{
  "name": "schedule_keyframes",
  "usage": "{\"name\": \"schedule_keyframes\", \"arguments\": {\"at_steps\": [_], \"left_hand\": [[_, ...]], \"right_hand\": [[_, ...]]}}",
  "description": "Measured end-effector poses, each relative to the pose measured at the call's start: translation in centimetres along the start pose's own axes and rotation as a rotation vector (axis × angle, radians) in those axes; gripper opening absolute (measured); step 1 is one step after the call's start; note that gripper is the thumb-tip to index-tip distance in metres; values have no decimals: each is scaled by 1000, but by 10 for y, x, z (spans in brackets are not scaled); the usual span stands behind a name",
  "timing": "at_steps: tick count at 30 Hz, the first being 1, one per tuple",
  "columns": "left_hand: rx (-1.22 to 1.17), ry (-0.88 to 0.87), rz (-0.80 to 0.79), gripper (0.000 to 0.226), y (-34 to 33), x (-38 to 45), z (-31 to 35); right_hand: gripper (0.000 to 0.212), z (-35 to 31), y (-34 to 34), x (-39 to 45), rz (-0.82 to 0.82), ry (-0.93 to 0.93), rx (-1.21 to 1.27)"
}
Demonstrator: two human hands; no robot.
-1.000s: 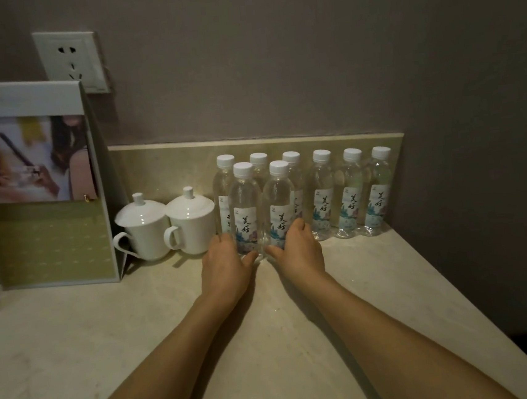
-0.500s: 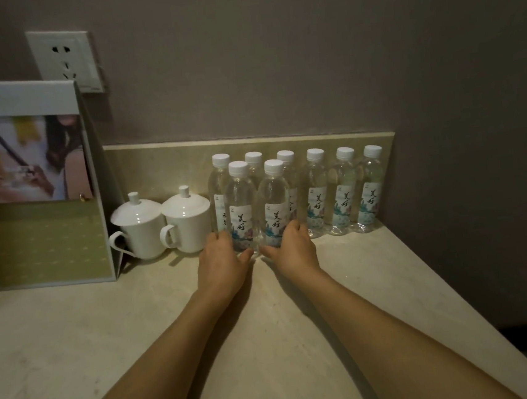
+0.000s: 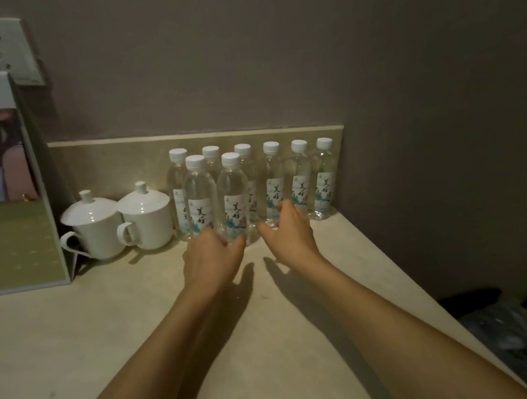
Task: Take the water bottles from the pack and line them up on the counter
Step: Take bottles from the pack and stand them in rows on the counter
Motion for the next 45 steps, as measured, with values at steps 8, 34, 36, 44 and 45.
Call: {"name": "schedule_keyframes", "arguments": {"at_steps": [8,34,36,44,45], "left_hand": [[-241,-150,-21,41,-47,-19,123],[-260,-365,-527,27,-465,-96,466],[-234,-376,-550,28,-501,-86,474],[-225,-247,-745,31,-649,-63,459],[-223,-222,-755,31,-664,-63,453]], "right_hand": [[28,58,100,-1,115,35,144],[10,484,431,87,498,-273,258],[13,509,435,109,502,-299,263],[15,601,426,212,348,-511,201],[17,612,423,221,317,-540,187]]}}
Point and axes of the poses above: each hand's wrist, its own x-axis towards the middle knuckle, its own y-axis out of the back of the hand, z = x × y, the point moved 7 cm from there along x, towards the middle knuckle, and after that the axes turned 15 degrees about -y, right-handed, at the moved point
